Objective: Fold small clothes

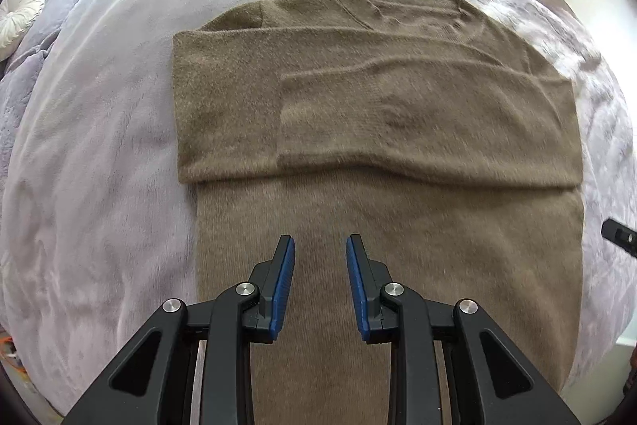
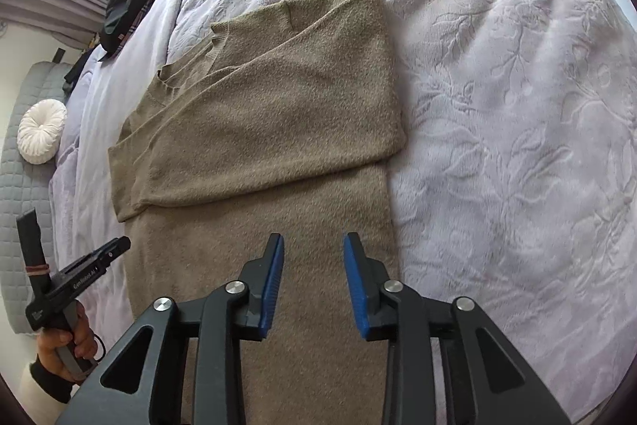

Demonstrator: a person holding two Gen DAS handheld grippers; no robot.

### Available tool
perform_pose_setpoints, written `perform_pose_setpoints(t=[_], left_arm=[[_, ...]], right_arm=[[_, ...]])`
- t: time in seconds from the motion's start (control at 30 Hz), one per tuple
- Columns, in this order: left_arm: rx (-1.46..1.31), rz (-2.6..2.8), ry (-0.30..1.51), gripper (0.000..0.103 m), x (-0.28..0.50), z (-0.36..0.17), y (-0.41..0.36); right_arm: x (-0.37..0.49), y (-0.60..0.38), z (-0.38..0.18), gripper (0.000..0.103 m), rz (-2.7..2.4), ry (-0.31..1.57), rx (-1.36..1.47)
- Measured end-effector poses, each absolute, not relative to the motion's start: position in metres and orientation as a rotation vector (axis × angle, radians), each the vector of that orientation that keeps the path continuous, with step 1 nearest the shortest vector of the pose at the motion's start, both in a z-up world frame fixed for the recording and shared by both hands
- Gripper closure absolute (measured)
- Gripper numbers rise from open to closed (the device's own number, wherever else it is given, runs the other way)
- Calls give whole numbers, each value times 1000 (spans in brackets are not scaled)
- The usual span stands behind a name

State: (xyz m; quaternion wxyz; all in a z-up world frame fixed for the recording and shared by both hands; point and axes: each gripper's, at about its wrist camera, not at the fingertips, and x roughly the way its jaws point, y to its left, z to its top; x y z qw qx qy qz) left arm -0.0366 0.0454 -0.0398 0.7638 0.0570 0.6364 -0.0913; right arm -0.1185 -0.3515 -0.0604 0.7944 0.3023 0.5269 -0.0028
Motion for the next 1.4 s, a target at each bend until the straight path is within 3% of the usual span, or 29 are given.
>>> perform_pose_setpoints(t=[0.13,0.33,0.43,0.47,0.5,0.53,0.67,1.4], left_arm=[[135,-177,1417,74,-52,-39,46],[126,-149,1479,74,-74,-45,53],[141,-130,1482,74,-83,-47,56],[140,-125,1478,66,-85,-46,57],[135,-117,1476,19,-87,-45,60],[135,-102,1471,2,-89,-44,61],[161,-114,1443,1,-90,-36,63],[137,-178,1483,1,-109,-46,77]], right_arm=[[-126,-345,-59,53,11,1139,656],[-141,-337,-62,51,21,1161,679],[-148,-334,-65,40,18,1171,688],[-151,-333,-66,39,19,1173,693],[-153,-332,-67,39,21,1177,698],[-154,-331,-68,38,22,1181,700],[-158,-327,-74,23,35,1203,715],[-180,-325,-97,23,56,1274,805]])
